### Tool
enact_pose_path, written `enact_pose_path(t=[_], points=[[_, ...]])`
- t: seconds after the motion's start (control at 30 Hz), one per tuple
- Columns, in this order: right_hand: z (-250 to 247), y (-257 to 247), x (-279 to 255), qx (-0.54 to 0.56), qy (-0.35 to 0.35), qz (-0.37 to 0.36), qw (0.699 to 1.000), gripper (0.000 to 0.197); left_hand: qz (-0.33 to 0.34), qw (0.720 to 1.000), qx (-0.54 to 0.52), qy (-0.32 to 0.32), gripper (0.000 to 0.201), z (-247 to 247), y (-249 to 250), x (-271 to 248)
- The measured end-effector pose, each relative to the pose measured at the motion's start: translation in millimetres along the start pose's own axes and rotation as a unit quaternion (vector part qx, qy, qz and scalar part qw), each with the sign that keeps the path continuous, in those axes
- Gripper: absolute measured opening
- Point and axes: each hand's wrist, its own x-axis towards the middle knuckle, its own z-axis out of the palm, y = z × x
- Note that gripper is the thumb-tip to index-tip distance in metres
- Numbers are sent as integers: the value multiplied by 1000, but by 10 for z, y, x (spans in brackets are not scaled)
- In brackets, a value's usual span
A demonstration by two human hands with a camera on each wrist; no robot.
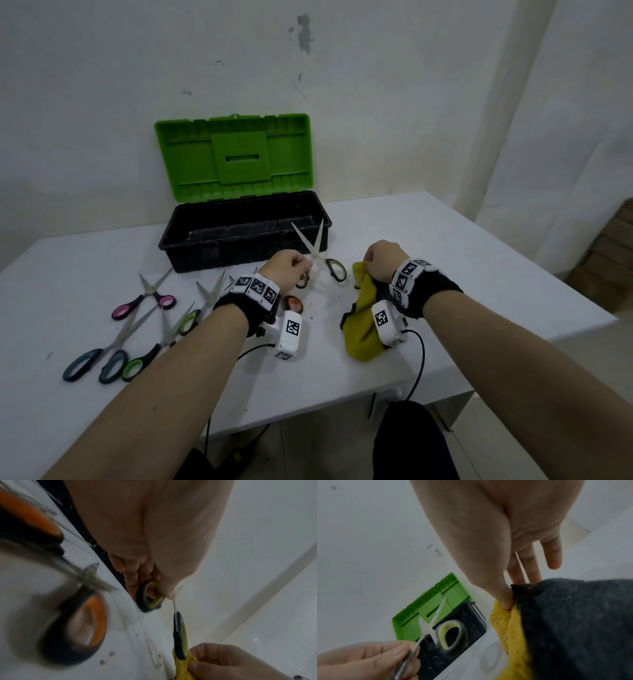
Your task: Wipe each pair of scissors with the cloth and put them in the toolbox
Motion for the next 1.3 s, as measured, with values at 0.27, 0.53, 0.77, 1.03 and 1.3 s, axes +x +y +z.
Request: enact_pose_path(t=[0.27,0.53,0.77,1.03,1.3], points=[[38,2,-51,248,26,-71,966,17,-5,962,-272,29,17,-16,-1,-56],[106,-102,-148,322,-16,-123,939,36,-23,977,-213,27,22,-247,-231,-204],[60,-270,-270,267,20,-243,932,25,16,993,-105,41,20,-336,-206,-300],[30,-395,-423,229,130,-316,911,21,1,997,-69,39,50,-252,-113,-282],[55,-549,-481,89,191,-393,895,17,-3,998,-64,25,47,-153,63,-329]])
